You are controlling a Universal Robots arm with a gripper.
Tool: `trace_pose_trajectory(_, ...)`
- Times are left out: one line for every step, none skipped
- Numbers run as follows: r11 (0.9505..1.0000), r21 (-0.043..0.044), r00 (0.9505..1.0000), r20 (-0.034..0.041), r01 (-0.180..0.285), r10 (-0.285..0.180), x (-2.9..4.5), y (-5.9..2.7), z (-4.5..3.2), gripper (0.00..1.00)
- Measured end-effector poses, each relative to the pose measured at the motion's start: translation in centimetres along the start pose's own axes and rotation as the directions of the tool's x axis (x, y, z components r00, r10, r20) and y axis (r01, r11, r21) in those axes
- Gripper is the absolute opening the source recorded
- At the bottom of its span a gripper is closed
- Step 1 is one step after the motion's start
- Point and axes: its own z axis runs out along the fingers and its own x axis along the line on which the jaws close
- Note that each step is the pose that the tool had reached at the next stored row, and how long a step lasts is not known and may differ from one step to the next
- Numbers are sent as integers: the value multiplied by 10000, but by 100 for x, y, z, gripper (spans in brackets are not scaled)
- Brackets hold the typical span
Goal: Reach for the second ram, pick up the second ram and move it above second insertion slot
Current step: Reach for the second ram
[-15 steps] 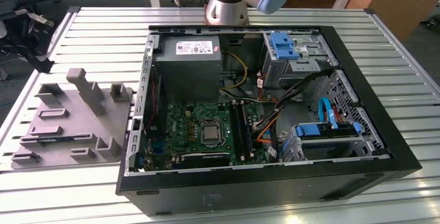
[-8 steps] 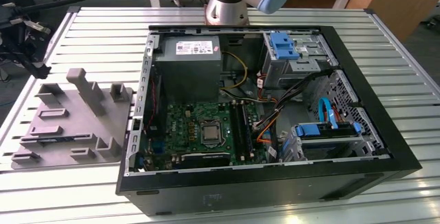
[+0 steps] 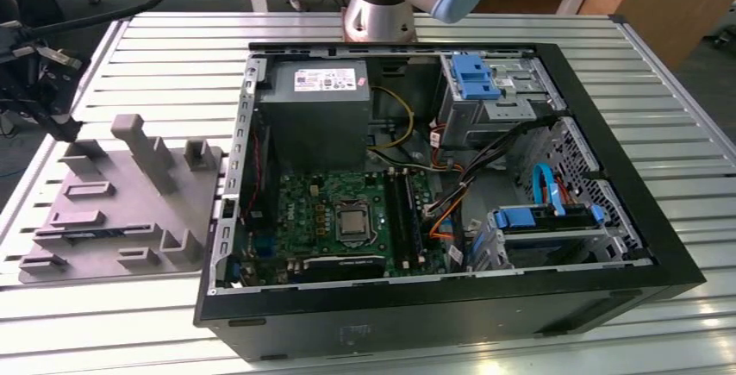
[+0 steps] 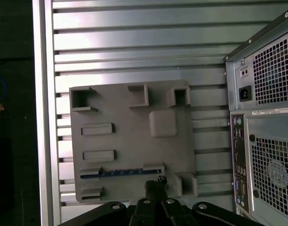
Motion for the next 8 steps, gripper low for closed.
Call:
trace_pose_trajectory(10000, 0, 10000, 0, 0, 0, 4, -7, 9, 11)
trace_pose_trajectory(10000, 0, 10000, 0, 0, 0, 8, -15, 18, 11)
trace_pose_trajectory(10000, -1, 10000, 0, 0, 0, 12, -24, 28, 11)
trace_pose_trajectory(10000, -1, 10000, 1, 0, 0, 15, -31, 38, 11)
trace_pose_trajectory(10000, -1, 10000, 1, 0, 0, 18, -39, 48, 11)
trace_pose_trajectory(10000, -1, 10000, 1, 0, 0, 22, -46, 59, 11)
trace_pose_trajectory(10000, -1, 10000, 0, 0, 0, 25, -53, 69, 11)
trace_pose_trajectory(10000, -1, 10000, 1, 0, 0, 29, -60, 79, 11)
